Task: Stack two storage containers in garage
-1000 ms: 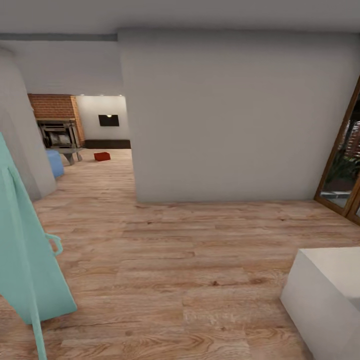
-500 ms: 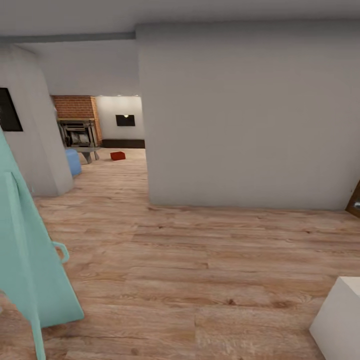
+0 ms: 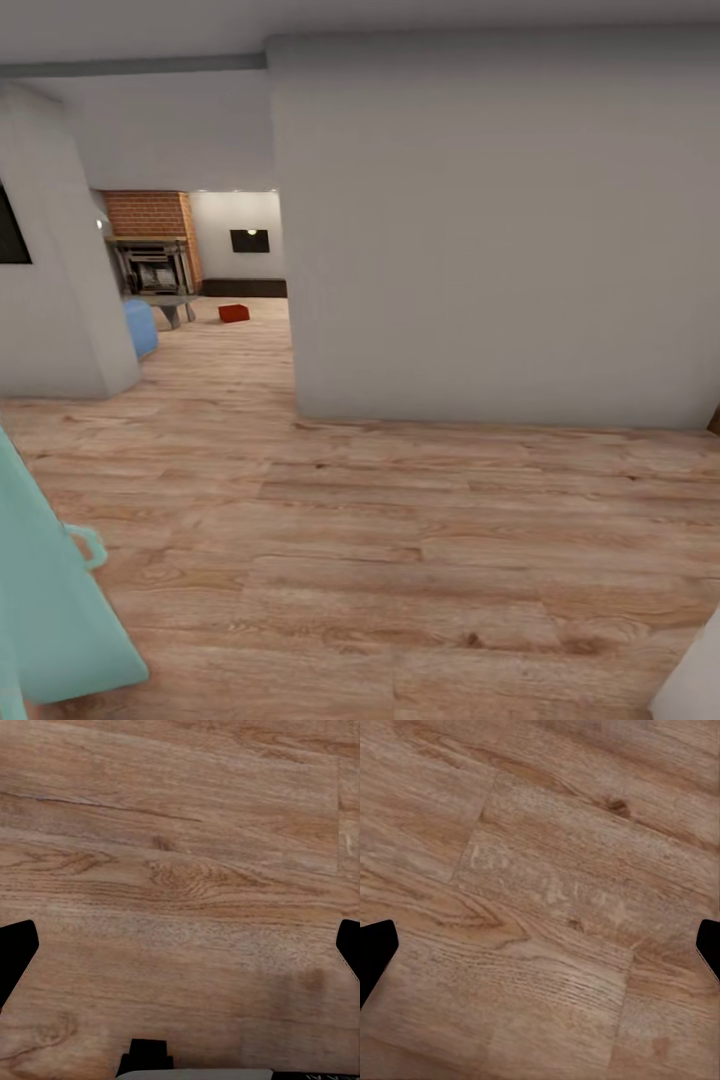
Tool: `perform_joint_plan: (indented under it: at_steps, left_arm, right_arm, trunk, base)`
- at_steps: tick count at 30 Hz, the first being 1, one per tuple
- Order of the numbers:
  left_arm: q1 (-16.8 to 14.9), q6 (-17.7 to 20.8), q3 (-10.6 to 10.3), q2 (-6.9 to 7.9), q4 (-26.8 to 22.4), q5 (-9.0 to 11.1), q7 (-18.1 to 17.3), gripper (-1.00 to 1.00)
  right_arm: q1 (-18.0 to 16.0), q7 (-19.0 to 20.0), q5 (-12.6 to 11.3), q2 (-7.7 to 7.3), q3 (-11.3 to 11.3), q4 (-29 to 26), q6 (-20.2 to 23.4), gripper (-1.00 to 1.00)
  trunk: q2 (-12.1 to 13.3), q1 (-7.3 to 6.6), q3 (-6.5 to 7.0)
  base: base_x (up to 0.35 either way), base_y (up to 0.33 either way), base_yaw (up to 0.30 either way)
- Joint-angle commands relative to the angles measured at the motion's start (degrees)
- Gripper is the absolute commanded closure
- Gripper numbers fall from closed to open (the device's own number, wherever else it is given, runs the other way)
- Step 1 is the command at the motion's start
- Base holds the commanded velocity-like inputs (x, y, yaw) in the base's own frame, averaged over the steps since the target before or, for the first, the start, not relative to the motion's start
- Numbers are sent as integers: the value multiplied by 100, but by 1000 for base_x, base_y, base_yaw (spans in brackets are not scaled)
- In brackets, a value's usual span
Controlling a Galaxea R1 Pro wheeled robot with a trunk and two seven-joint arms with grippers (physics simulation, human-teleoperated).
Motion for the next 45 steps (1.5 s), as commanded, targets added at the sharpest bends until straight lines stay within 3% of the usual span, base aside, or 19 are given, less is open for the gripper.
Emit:
perform_joint_plan:
  at_steps: [1,22,45]
  left_arm:
    - [2,1,3,1,-7,60,-45,-100]
    - [2,-1,3,1,-6,63,-40,-100]
    - [2,-31,3,1,-2,63,-40,-100]
  right_arm:
    - [-3,-5,12,-5,16,3,-13,-100]
    - [-2,-5,3,-2,9,3,-4,-100]
    - [-5,-5,1,-5,15,3,-4,-100]
  trunk:
    - [-2,4,-5]
    - [-2,4,-5]
    - [-2,4,-5]
  base:
    - [329,0,0]
    - [329,0,1]
    - [329,0,262]
